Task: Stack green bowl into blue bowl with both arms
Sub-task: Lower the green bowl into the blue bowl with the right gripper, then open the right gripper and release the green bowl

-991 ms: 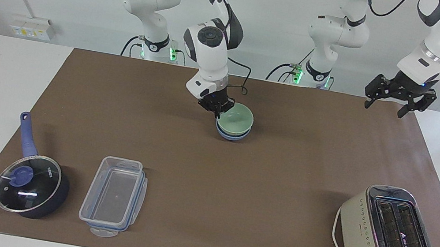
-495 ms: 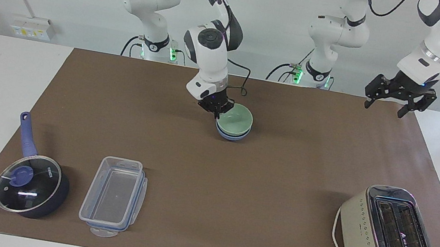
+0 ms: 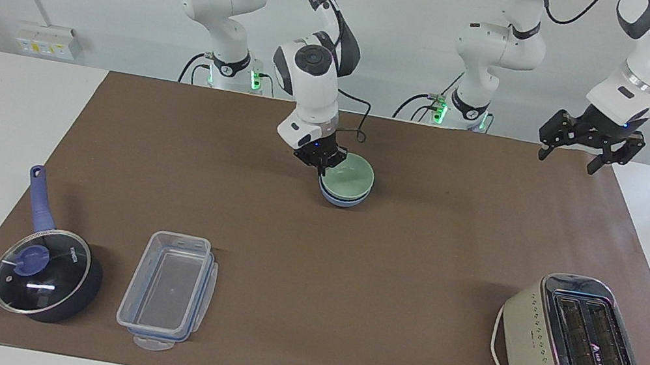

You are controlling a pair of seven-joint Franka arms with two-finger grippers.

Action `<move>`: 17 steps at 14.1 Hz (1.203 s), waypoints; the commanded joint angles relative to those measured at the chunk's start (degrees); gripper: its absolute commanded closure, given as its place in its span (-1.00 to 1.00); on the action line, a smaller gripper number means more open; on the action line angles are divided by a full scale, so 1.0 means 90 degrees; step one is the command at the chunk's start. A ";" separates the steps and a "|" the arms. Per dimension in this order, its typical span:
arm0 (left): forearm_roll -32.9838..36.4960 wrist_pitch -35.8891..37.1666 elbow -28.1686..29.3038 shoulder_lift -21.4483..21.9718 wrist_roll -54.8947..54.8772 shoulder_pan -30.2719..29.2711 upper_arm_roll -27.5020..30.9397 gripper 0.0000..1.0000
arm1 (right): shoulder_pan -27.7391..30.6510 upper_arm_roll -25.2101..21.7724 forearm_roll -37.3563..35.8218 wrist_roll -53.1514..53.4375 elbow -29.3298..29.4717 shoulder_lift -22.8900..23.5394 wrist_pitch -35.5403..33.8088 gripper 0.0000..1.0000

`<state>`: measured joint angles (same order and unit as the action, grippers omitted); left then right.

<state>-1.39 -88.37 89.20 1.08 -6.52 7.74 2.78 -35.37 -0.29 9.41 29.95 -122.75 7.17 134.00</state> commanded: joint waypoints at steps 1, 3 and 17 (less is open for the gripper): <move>-0.0079 0.0092 0.0002 0.0076 -0.0038 -0.0098 -0.0046 -1.00 | -0.0006 0.0003 0.0126 -0.0212 -0.0053 -0.0006 0.0169 1.00; -0.0079 0.0092 0.0002 0.0076 -0.0038 -0.0098 -0.0046 -1.00 | 0.0004 0.0003 0.0126 -0.0212 -0.0053 -0.0006 0.0169 1.00; -0.0079 0.0092 0.0002 0.0076 -0.0038 -0.0098 -0.0046 -1.00 | 0.0647 -0.0075 -0.0108 -0.0163 0.0289 -0.0581 -0.0016 -1.00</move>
<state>-1.39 -88.37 89.20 1.08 -6.52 7.74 2.79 -32.29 -1.12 9.17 29.87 -119.80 4.56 134.40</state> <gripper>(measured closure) 0.000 0.000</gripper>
